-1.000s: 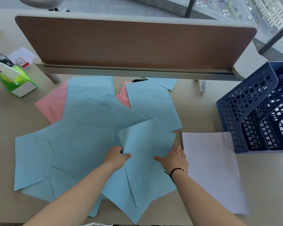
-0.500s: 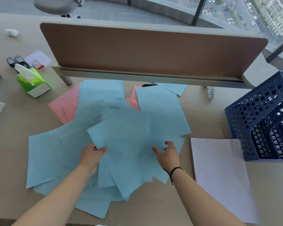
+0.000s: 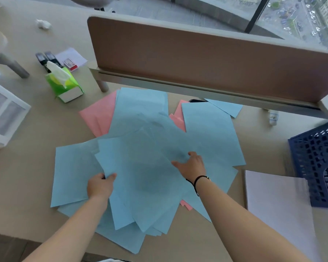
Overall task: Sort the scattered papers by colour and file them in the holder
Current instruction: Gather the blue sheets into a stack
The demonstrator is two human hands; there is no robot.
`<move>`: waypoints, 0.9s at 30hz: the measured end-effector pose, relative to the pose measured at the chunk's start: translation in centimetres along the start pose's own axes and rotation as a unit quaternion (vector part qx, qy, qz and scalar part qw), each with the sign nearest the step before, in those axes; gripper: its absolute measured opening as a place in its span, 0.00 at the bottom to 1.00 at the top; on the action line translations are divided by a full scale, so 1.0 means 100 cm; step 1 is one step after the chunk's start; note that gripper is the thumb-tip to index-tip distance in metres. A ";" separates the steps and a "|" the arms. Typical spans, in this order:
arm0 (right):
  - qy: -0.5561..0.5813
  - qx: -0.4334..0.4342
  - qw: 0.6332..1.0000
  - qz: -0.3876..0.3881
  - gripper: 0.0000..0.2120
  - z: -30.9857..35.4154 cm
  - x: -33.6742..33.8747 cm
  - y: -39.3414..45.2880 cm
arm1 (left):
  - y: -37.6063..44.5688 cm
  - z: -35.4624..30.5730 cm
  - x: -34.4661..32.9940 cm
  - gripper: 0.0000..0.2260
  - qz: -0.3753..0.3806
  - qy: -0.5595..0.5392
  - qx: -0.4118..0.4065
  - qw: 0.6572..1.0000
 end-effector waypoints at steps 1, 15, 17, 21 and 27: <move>0.004 -0.007 1.000 0.010 0.41 0.003 -0.003 0.002 | 0.002 0.000 0.004 0.15 -0.009 0.009 -0.009 1.000; -0.219 0.109 0.970 0.020 0.26 0.024 -0.041 -0.032 | -0.004 -0.004 0.000 0.03 0.103 -0.028 0.012 0.994; -0.172 0.094 0.979 0.051 0.12 0.022 -0.051 -0.034 | -0.015 -0.007 -0.006 0.08 0.145 -0.026 -0.008 0.989; 0.027 0.037 0.992 0.114 0.12 0.013 -0.063 -0.035 | -0.021 -0.011 -0.002 0.07 0.137 -0.061 -0.010 0.989; 0.254 -0.130 0.949 0.136 0.09 -0.019 -0.050 -0.048 | -0.021 0.017 -0.001 0.14 0.102 -0.083 0.053 0.990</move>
Point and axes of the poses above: each hand's wrist, its own y-axis towards the middle knuckle, its own x-axis out of the back of the hand, z = x × y, the point moved 10 cm from there along y, towards the middle knuckle, and after that the axes turned 15 degrees about -z, right-handed, at the moved point
